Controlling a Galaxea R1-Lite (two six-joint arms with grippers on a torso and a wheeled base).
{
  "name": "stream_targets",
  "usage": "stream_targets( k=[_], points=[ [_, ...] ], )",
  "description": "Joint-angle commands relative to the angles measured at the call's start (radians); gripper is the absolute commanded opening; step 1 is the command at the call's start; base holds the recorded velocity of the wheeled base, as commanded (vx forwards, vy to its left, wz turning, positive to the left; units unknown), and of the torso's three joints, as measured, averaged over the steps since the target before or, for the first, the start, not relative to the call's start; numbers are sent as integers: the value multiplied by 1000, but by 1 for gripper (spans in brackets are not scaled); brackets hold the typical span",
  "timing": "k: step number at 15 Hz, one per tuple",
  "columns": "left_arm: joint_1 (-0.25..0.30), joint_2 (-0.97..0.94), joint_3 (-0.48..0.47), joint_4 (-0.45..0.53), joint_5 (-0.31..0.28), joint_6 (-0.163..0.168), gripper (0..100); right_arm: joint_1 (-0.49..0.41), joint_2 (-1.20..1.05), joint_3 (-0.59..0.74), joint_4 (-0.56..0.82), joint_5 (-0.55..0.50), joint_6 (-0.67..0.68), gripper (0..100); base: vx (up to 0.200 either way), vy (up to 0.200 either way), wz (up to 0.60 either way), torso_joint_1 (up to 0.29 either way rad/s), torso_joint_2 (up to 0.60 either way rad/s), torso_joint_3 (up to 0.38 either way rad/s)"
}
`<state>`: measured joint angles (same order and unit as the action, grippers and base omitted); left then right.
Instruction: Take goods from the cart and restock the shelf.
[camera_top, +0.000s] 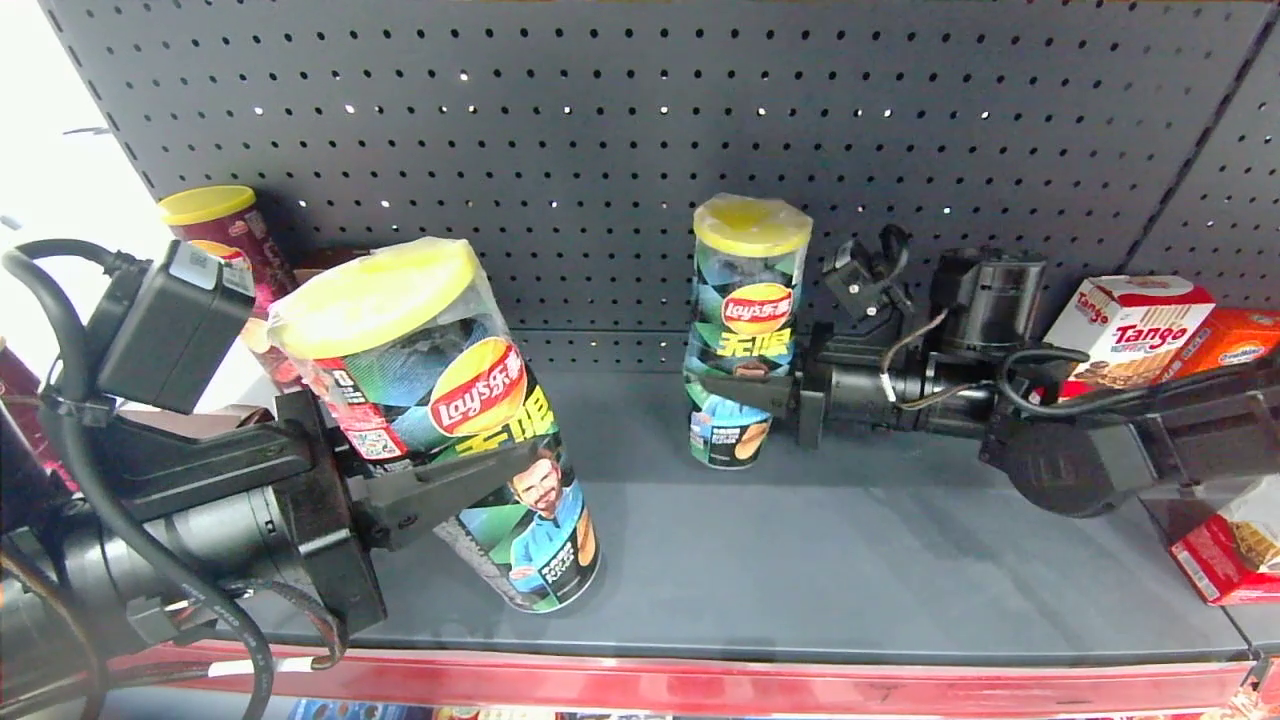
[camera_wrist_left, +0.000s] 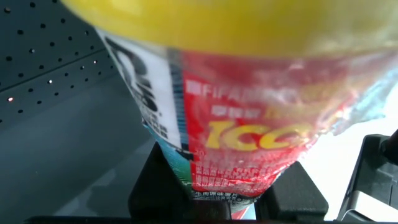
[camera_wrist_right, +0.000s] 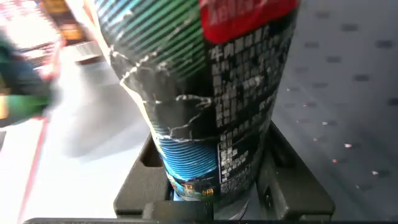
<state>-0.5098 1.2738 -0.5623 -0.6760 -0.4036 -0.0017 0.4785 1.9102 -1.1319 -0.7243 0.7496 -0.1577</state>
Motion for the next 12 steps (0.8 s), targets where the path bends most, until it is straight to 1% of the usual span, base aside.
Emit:
stream_targets(
  k=[1, 2, 3, 6, 8, 9, 12],
  points=[
    [1, -2, -1, -1, 0, 0, 0, 57, -163, 159, -32, -29, -5, 0, 0, 0, 0, 0, 0, 0],
    [1, -4, 2, -1, 2, 0, 0, 75, -186, 210, -69, -56, -3, 0, 0, 0, 0, 0, 0, 0],
    [1, -4, 2, -1, 2, 0, 0, 107, -220, 291, -133, -87, 1, 0, 0, 0, 0, 0, 0, 0],
    [1, -8, 1, -1, 2, 0, 0, 147, -275, 439, -193, -118, 1, 0, 0, 0, 0, 0, 0, 0],
    [1, -22, 2, 1, 0, 0, 0, 152, -278, 469, -219, -147, 0, 0, 0, 0, 0, 0, 0, 0],
    [1, -22, 2, 1, 2, 0, 0, 149, -269, 501, -262, -159, 0, 0, 0, 0, 0, 0, 0, 0],
    [-1, -22, 2, 1, 3, 0, 0, 150, -238, 544, -316, -159, 0, 0, 0, 0, 0, 0, 0, 0]
  ],
)
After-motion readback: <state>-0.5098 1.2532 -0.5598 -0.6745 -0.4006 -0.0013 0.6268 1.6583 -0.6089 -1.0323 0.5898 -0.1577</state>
